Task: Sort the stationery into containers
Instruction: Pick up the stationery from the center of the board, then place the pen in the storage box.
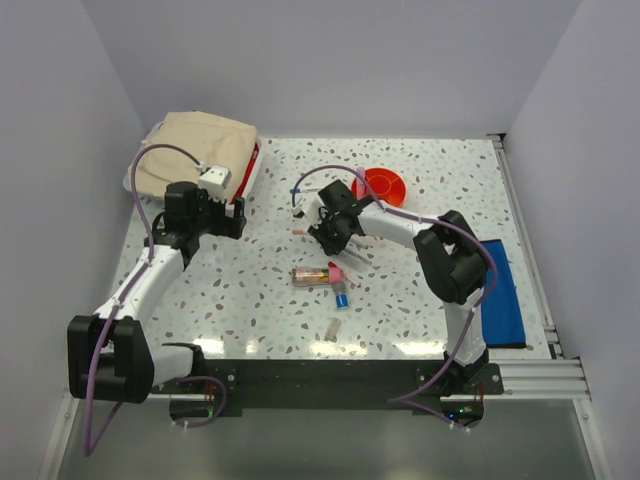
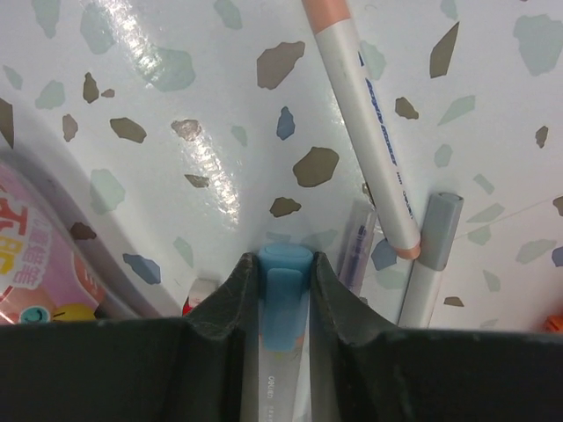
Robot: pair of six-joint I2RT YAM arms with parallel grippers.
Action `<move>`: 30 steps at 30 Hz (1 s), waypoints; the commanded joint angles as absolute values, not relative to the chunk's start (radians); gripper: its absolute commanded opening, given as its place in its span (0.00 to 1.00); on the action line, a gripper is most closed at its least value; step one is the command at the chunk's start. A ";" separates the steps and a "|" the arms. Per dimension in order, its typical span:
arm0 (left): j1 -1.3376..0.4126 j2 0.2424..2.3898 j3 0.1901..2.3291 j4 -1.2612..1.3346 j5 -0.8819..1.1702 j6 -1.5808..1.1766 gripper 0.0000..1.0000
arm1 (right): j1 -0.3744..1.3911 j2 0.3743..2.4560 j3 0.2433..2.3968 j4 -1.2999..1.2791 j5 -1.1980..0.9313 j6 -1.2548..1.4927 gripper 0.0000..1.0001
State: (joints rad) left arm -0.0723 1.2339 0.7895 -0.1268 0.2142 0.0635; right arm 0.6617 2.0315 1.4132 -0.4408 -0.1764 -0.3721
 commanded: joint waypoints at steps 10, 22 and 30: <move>-0.063 1.330 0.905 -0.032 0.255 0.069 1.00 | 0.632 1.957 1.824 -0.595 -0.255 -0.272 0.06; -0.067 1.400 0.963 -0.031 0.270 0.054 1.00 | 0.460 1.879 1.760 -0.174 -0.273 -0.189 0.07; -0.077 1.428 0.999 -0.058 0.250 0.078 1.00 | 0.387 1.907 1.707 -0.042 -0.279 -0.167 0.07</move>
